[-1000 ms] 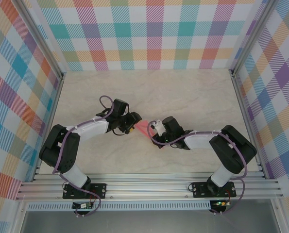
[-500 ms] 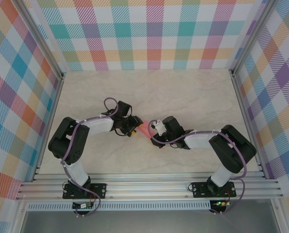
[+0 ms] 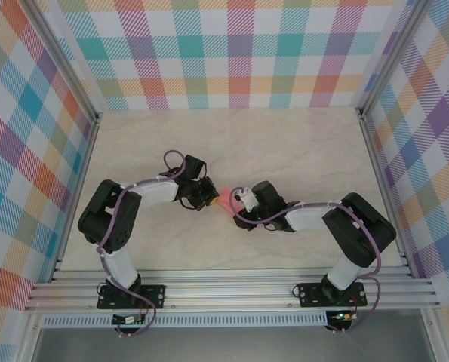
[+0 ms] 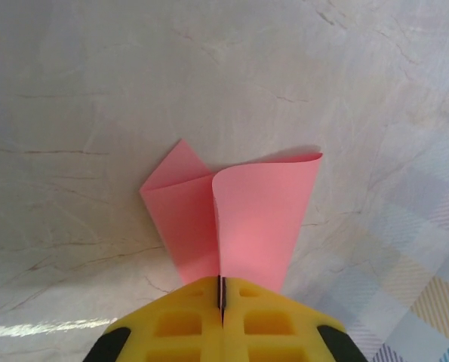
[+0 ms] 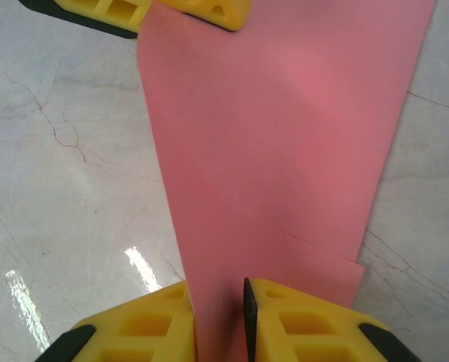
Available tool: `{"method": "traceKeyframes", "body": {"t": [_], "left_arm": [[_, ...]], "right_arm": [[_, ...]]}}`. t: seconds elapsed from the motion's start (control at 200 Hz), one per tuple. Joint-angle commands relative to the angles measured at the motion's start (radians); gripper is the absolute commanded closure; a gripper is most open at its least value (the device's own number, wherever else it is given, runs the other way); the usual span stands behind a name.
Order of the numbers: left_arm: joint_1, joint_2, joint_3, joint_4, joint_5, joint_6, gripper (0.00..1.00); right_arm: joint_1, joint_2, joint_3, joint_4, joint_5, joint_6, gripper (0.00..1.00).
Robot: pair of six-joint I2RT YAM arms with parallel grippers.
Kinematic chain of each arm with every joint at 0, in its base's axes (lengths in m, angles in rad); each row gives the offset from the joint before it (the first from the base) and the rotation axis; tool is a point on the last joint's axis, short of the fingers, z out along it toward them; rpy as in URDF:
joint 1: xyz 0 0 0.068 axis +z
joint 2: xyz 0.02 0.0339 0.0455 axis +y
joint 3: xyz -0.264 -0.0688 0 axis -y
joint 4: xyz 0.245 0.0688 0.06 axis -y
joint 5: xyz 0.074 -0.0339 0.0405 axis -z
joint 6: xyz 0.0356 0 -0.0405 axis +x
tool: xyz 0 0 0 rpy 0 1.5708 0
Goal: Fold a paper plane with a square sheet of paper (pick it up from the middle)
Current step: Fold the wing for the fifth time at the center of the table.
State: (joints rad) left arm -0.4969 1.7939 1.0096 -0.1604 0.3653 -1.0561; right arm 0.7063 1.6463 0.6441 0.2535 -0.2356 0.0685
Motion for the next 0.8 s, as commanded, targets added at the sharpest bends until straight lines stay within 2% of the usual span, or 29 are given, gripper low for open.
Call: {"method": "traceKeyframes", "body": {"t": [0.0, 0.475, 0.795], "left_arm": [[-0.005, 0.015, 0.038, -0.070, -0.025, 0.028, 1.00], [-0.004, 0.022, 0.040, -0.053, -0.008, 0.029, 1.00], [0.006, 0.015, 0.032, -0.010, 0.038, 0.008, 1.00]], "right_arm": [[-0.005, -0.022, 0.008, -0.021, -0.050, -0.001, 0.76], [-0.005, -0.042, -0.016, -0.043, -0.004, -0.015, 0.75], [-0.005, -0.063, -0.023, -0.037, 0.035, -0.086, 0.70]]}}
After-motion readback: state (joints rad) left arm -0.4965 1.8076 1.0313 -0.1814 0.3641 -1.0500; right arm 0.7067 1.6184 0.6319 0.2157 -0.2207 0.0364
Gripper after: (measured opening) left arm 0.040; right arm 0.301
